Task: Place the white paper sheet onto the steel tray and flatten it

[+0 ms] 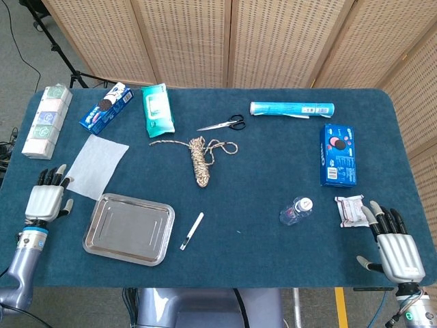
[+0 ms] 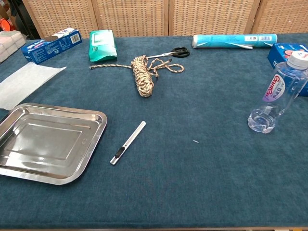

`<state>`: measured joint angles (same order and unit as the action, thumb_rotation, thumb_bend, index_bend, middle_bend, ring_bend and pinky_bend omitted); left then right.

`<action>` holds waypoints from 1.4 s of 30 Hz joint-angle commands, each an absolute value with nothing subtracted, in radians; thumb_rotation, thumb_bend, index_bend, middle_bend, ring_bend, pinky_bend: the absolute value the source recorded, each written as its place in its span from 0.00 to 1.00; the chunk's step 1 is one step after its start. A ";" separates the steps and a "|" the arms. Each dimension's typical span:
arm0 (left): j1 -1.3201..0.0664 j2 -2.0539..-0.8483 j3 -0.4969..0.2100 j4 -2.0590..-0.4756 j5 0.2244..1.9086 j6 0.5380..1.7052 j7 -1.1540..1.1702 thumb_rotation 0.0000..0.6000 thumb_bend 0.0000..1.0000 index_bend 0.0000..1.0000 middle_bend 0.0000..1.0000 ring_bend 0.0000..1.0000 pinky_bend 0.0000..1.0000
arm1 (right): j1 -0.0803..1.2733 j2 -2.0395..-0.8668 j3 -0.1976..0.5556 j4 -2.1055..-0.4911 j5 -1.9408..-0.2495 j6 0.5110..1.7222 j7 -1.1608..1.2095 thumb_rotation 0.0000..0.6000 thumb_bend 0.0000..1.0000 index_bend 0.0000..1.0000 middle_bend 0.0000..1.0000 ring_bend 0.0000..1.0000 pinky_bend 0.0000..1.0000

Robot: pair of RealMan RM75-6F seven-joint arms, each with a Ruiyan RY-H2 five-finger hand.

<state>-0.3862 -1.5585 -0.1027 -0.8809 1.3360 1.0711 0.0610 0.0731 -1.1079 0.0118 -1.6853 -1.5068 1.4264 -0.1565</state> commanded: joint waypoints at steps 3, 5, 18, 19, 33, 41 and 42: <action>-0.399 -1.592 -0.094 -0.841 1.353 1.067 0.032 0.84 0.42 0.28 0.00 0.00 0.00 | 0.073 -1.107 0.012 -1.684 -1.509 1.428 -0.153 1.00 0.00 0.00 0.00 0.00 0.00; -0.399 -1.602 -0.090 -0.829 1.355 1.063 0.025 0.84 0.42 0.28 0.00 0.00 0.00 | 0.072 -1.107 0.013 -1.684 -1.509 1.431 -0.150 1.00 0.00 0.00 0.00 0.00 0.00; -0.402 -1.629 -0.091 -0.779 1.359 1.079 0.012 0.86 0.42 0.28 0.00 0.00 0.00 | 0.069 -1.105 0.014 -1.684 -1.514 1.437 -0.143 1.00 0.00 0.00 0.00 0.00 0.00; -0.401 -1.632 -0.090 -0.772 1.360 1.077 0.010 0.86 0.42 0.28 0.00 0.00 0.00 | 0.069 -1.105 0.014 -1.684 -1.515 1.439 -0.143 1.00 0.00 0.00 0.00 0.00 0.00; -0.408 -1.671 -0.086 -0.706 1.359 1.054 -0.010 0.91 0.42 0.30 0.00 0.00 0.00 | 0.066 -1.105 0.014 -1.683 -1.521 1.444 -0.141 1.00 0.00 0.00 0.00 0.00 0.00; -0.421 -1.708 -0.096 -0.645 1.353 1.038 -0.033 0.96 0.42 0.34 0.00 0.00 0.00 | 0.065 -1.104 0.014 -1.683 -1.522 1.446 -0.139 1.00 0.00 0.00 0.00 0.00 0.00; -0.422 -1.713 -0.098 -0.637 1.351 1.036 -0.037 0.97 0.42 0.34 0.00 0.00 0.00 | 0.065 -1.104 0.014 -1.683 -1.522 1.446 -0.139 1.00 0.00 0.00 0.00 0.00 0.00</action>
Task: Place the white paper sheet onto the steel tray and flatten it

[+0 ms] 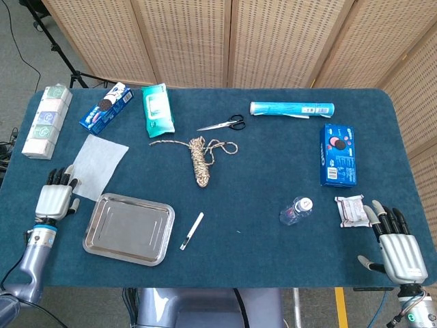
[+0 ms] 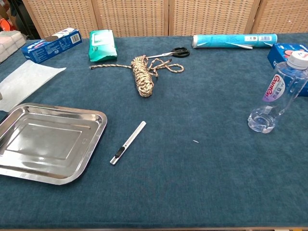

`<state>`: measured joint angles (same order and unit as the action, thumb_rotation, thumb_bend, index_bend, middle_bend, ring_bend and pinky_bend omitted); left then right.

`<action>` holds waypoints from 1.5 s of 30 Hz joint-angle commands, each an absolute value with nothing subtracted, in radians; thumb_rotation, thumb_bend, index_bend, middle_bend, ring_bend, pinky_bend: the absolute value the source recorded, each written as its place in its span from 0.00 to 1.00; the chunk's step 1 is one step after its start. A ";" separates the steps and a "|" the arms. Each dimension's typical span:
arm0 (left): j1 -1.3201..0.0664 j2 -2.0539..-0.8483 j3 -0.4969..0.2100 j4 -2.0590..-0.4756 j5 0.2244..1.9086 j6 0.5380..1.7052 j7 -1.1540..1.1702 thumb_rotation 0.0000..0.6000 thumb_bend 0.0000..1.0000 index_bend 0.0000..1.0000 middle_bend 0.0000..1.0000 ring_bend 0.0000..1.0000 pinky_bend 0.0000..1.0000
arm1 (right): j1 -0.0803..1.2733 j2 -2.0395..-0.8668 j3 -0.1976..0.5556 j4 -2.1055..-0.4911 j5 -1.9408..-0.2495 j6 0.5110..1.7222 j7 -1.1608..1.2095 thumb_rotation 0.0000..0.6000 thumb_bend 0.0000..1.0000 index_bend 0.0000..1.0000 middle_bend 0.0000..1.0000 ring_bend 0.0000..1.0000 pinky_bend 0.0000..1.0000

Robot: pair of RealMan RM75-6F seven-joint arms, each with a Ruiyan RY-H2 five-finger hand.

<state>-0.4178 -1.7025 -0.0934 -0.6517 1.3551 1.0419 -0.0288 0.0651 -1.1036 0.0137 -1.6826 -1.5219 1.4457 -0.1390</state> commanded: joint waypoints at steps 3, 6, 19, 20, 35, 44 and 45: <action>-0.427 -1.730 -0.104 -0.610 1.349 1.036 -0.052 0.99 0.42 0.37 0.00 0.00 0.00 | 0.065 -1.104 0.014 -1.683 -1.522 1.445 -0.139 1.00 0.00 0.00 0.00 0.00 0.00; -0.429 -1.742 -0.108 -0.592 1.350 1.042 -0.064 1.00 0.43 0.40 0.00 0.00 0.00 | 0.066 -1.104 0.014 -1.683 -1.522 1.444 -0.140 1.00 0.00 0.00 0.00 0.00 0.00; -0.440 -1.740 -0.131 -0.614 1.365 1.130 -0.080 1.00 0.43 0.75 0.00 0.00 0.00 | 0.066 -1.105 0.014 -1.684 -1.521 1.442 -0.143 1.00 0.00 0.00 0.00 0.00 0.00; -0.440 -1.738 -0.132 -0.620 1.365 1.132 -0.078 1.00 0.43 0.77 0.00 0.00 0.00 | 0.066 -1.104 0.014 -1.685 -1.521 1.443 -0.143 1.00 0.00 0.00 0.00 0.00 0.00; -0.480 -1.552 -0.207 -0.986 1.381 1.259 0.035 1.00 0.44 0.85 0.00 0.00 0.00 | 0.066 -1.103 0.013 -1.686 -1.522 1.440 -0.142 1.00 0.00 0.00 0.00 0.00 0.00; -0.477 -1.439 -0.209 -1.273 1.423 1.320 0.112 1.00 0.43 0.85 0.00 0.00 0.00 | 0.064 -1.102 0.012 -1.686 -1.526 1.445 -0.139 1.00 0.00 0.00 0.00 0.00 0.00; -0.476 -1.432 -0.207 -1.294 1.426 1.322 0.115 1.00 0.43 0.85 0.00 0.00 0.00 | 0.064 -1.102 0.012 -1.686 -1.526 1.445 -0.140 1.00 0.00 0.00 0.00 0.00 0.00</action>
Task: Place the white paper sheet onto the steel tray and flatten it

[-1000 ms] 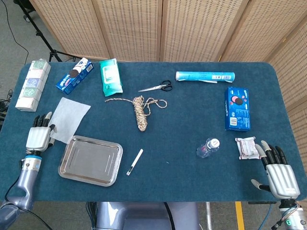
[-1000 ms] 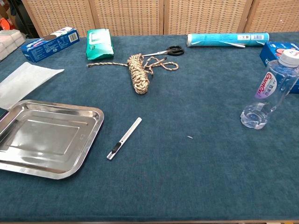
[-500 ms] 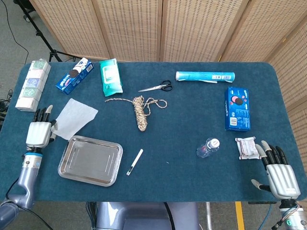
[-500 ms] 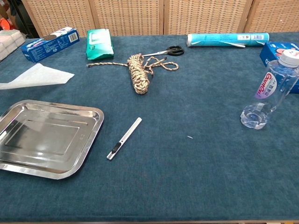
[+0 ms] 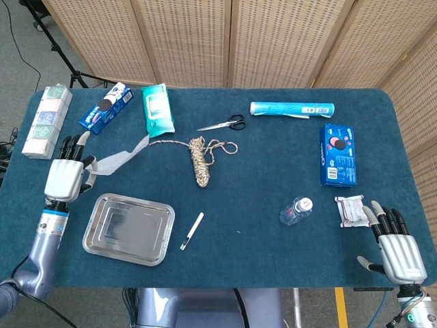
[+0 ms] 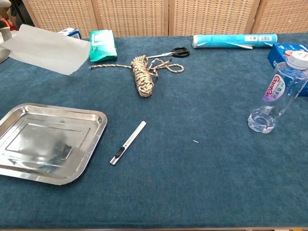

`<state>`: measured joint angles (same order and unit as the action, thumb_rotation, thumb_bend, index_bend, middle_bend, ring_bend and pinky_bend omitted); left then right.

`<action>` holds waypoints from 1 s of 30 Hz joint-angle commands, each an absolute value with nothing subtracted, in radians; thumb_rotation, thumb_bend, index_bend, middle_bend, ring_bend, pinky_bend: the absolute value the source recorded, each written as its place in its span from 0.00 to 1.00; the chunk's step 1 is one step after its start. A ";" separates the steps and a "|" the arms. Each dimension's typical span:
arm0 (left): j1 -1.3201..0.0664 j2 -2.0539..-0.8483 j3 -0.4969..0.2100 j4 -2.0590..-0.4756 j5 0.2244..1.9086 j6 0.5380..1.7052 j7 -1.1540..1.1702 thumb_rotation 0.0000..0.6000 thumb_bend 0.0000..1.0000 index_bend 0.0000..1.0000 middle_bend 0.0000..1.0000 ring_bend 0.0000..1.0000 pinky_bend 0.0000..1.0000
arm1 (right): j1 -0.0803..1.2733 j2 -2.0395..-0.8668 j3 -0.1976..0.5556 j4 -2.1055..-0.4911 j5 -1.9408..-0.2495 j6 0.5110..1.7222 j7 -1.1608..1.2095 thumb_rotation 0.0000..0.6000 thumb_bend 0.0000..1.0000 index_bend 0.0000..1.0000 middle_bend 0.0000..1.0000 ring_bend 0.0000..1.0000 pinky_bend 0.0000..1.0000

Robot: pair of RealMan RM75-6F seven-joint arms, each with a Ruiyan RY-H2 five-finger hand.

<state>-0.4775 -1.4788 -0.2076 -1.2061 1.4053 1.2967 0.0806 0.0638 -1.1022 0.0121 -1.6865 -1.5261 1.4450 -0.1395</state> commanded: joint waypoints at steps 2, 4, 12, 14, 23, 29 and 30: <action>-0.472 -1.412 -0.200 -1.352 1.435 1.327 0.121 1.00 0.44 0.85 0.00 0.00 0.00 | 0.063 -1.102 0.012 -1.687 -1.527 1.445 -0.139 1.00 0.00 0.00 0.00 0.00 0.00; -0.468 -1.398 -0.193 -1.394 1.445 1.332 0.123 1.00 0.43 0.85 0.00 0.00 0.00 | 0.063 -1.101 0.011 -1.688 -1.529 1.446 -0.139 1.00 0.00 0.00 0.00 0.00 0.00; -0.450 -1.346 -0.134 -1.514 1.518 1.340 0.069 1.00 0.43 0.86 0.00 0.00 0.00 | 0.058 -1.097 0.013 -1.688 -1.531 1.458 -0.129 1.00 0.00 0.00 0.00 0.00 0.00; -0.444 -1.322 -0.108 -1.536 1.550 1.340 0.012 1.00 0.44 0.86 0.00 0.00 0.00 | 0.058 -1.096 0.014 -1.687 -1.529 1.458 -0.125 1.00 0.00 0.00 0.00 0.00 0.00; -0.437 -1.263 -0.037 -1.545 1.632 1.332 -0.259 1.00 0.43 0.86 0.00 0.00 0.00 | 0.058 -1.097 0.016 -1.686 -1.525 1.457 -0.130 1.00 0.00 0.00 0.00 0.00 0.00; -0.439 -1.247 -0.020 -1.525 1.663 1.338 -0.325 1.00 0.43 0.87 0.00 0.00 0.00 | 0.057 -1.095 0.018 -1.686 -1.522 1.457 -0.127 1.00 0.00 0.00 0.00 0.00 0.00; -0.440 -1.245 -0.017 -1.525 1.665 1.337 -0.329 1.00 0.43 0.87 0.00 0.00 0.00 | 0.057 -1.095 0.018 -1.686 -1.522 1.457 -0.126 1.00 0.00 0.00 0.00 0.00 0.00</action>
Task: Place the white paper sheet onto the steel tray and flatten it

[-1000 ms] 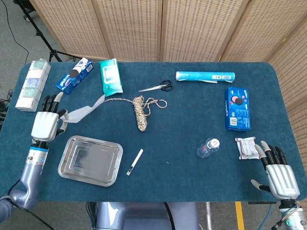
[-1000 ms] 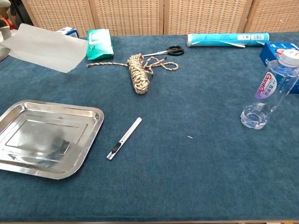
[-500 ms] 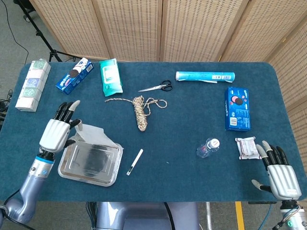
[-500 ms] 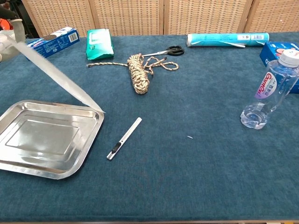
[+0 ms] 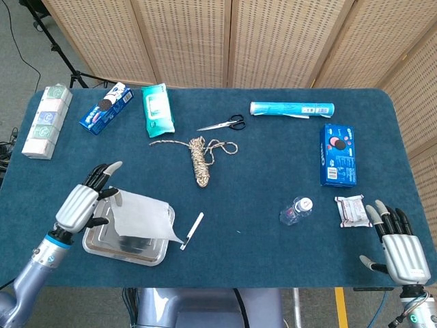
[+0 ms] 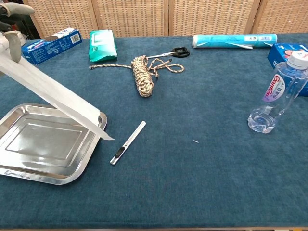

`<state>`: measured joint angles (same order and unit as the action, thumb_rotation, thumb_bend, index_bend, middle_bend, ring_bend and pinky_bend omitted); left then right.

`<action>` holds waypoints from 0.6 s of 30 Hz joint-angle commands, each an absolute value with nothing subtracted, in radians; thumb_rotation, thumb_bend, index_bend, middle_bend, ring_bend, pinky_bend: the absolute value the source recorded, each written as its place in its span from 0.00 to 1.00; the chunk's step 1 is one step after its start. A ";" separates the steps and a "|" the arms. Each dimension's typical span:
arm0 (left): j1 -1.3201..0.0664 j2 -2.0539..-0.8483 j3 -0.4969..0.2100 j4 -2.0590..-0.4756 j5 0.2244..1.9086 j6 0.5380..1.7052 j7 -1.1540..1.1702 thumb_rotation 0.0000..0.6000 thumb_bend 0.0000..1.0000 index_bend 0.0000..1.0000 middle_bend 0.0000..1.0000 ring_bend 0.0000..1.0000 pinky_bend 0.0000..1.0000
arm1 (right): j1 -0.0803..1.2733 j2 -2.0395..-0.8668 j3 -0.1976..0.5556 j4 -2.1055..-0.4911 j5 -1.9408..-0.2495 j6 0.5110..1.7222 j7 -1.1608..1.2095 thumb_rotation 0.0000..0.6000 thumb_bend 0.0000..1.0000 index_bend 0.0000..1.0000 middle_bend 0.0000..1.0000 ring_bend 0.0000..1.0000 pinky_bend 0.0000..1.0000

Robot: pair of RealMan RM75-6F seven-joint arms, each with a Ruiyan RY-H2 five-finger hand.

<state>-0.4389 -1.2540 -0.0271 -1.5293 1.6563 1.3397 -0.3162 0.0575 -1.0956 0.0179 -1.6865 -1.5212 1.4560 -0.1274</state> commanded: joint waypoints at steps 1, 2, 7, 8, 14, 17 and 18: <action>-0.440 -1.243 -0.014 -1.521 1.667 1.334 -0.334 1.00 0.43 0.87 0.00 0.00 0.00 | 0.057 -1.095 0.018 -1.686 -1.523 1.458 -0.125 1.00 0.00 0.00 0.00 0.00 0.00; -0.440 -1.240 -0.009 -1.516 1.669 1.330 -0.337 1.00 0.43 0.87 0.00 0.00 0.00 | 0.056 -1.094 0.018 -1.686 -1.523 1.459 -0.124 1.00 0.00 0.00 0.00 0.00 0.00; -0.450 -1.206 0.034 -1.497 1.680 1.274 -0.403 1.00 0.43 0.87 0.00 0.00 0.00 | 0.055 -1.092 0.021 -1.685 -1.519 1.461 -0.118 1.00 0.00 0.00 0.00 0.00 0.00; -0.453 -1.200 0.042 -1.486 1.680 1.260 -0.409 1.00 0.43 0.87 0.00 0.00 0.00 | 0.055 -1.092 0.021 -1.684 -1.519 1.462 -0.118 1.00 0.00 0.00 0.00 0.00 0.00; -0.458 -1.184 0.067 -1.434 1.675 1.222 -0.456 1.00 0.44 0.87 0.00 0.00 0.00 | 0.055 -1.094 0.021 -1.685 -1.519 1.460 -0.125 1.00 0.00 0.00 0.00 0.00 0.00; -0.459 -1.181 0.071 -1.420 1.673 1.213 -0.458 1.00 0.43 0.87 0.00 0.00 0.00 | 0.055 -1.095 0.021 -1.685 -1.518 1.459 -0.127 1.00 0.00 0.00 0.00 0.00 0.00; -0.462 -1.178 0.078 -1.413 1.672 1.200 -0.460 1.00 0.43 0.87 0.00 0.00 0.00 | 0.055 -1.095 0.021 -1.685 -1.518 1.459 -0.128 1.00 0.00 0.00 0.00 0.00 0.00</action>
